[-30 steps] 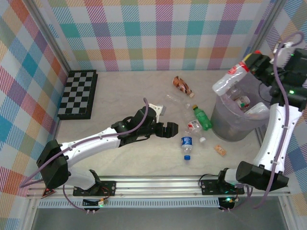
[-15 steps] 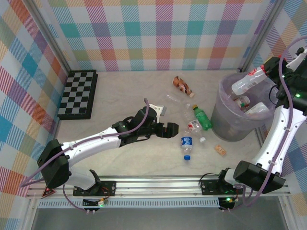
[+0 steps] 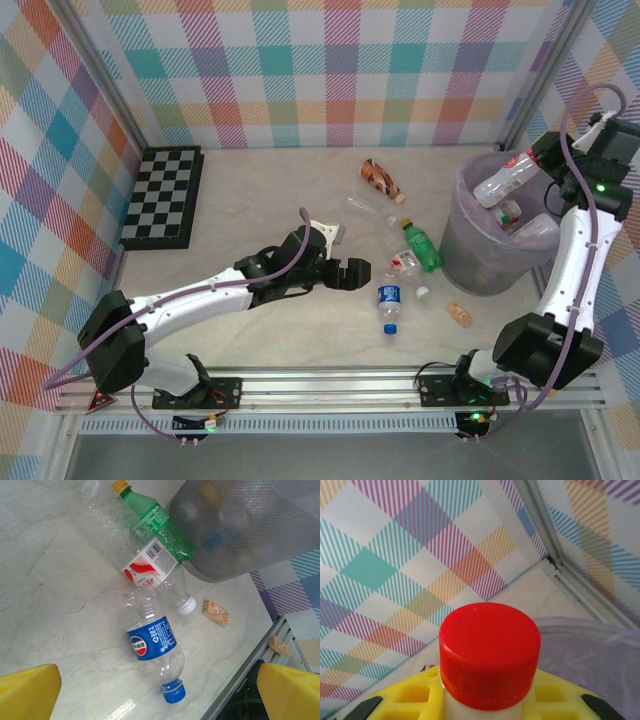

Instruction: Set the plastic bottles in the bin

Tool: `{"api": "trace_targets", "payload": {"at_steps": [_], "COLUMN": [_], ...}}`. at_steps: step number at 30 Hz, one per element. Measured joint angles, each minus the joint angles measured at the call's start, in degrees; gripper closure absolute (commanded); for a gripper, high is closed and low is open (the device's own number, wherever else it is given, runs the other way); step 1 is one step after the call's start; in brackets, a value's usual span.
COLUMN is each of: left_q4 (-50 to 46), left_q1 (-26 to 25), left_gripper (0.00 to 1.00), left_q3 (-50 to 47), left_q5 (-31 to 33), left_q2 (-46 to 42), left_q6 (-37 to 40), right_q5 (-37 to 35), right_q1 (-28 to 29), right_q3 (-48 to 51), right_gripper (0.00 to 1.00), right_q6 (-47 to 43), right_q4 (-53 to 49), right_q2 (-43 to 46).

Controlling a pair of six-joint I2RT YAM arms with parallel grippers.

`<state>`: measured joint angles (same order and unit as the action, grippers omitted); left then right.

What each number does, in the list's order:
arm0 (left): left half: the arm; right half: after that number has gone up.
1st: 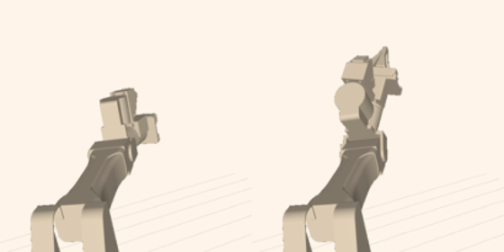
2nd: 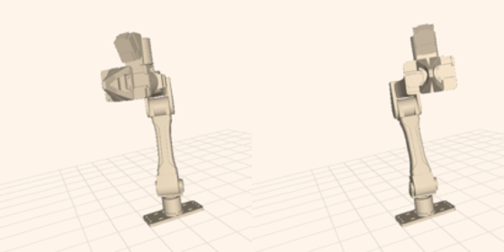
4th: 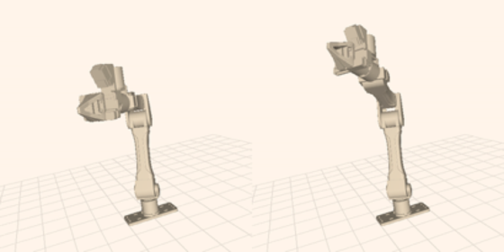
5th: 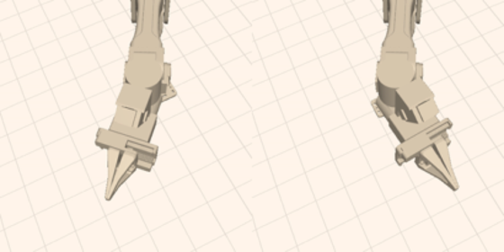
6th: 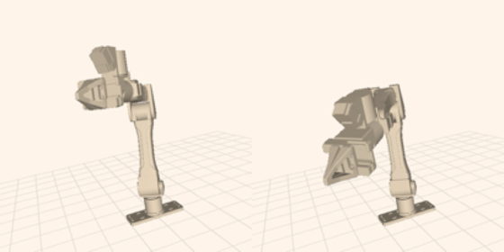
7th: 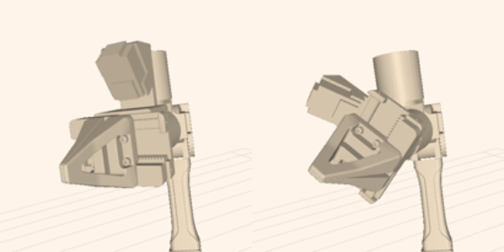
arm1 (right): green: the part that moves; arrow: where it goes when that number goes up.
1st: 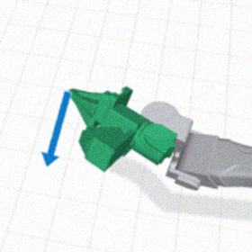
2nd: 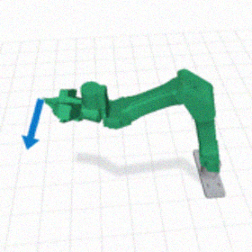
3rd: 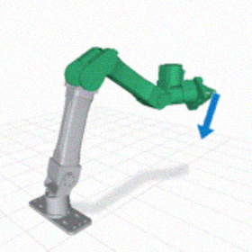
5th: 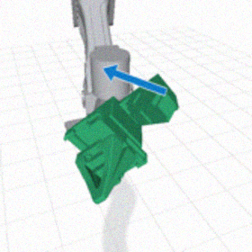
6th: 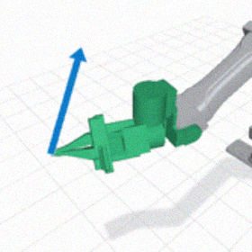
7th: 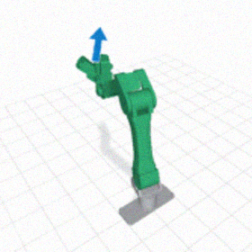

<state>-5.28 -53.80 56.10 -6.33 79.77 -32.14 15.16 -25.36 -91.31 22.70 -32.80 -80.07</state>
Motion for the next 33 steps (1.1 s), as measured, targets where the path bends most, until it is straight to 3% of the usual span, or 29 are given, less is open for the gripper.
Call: {"api": "trace_targets", "payload": {"at_steps": [14, 22, 33], "left_q4": [0.9, 0.9, 0.9], "left_q1": [0.0, 0.1, 0.1], "left_gripper": [0.00, 0.00, 0.00], "left_q3": [-1.5, -1.5, -1.0], "left_q5": [0.5, 0.5, 0.4], "left_q2": [-0.3, -0.3, 0.9], "left_q6": [-0.2, -0.2, -0.2], "right_q5": [-0.6, -1.2, -3.5], "right_q1": [2.5, 2.5, 2.5], "right_q3": [12.5, 14.0, 9.0], "right_gripper": [0.75, 0.47, 0.22], "right_q6": [1.3, 2.0, -1.3], "right_q4": [5.1, 7.0, -2.4], "right_q2": [-1.7, -1.6, -0.5]}}
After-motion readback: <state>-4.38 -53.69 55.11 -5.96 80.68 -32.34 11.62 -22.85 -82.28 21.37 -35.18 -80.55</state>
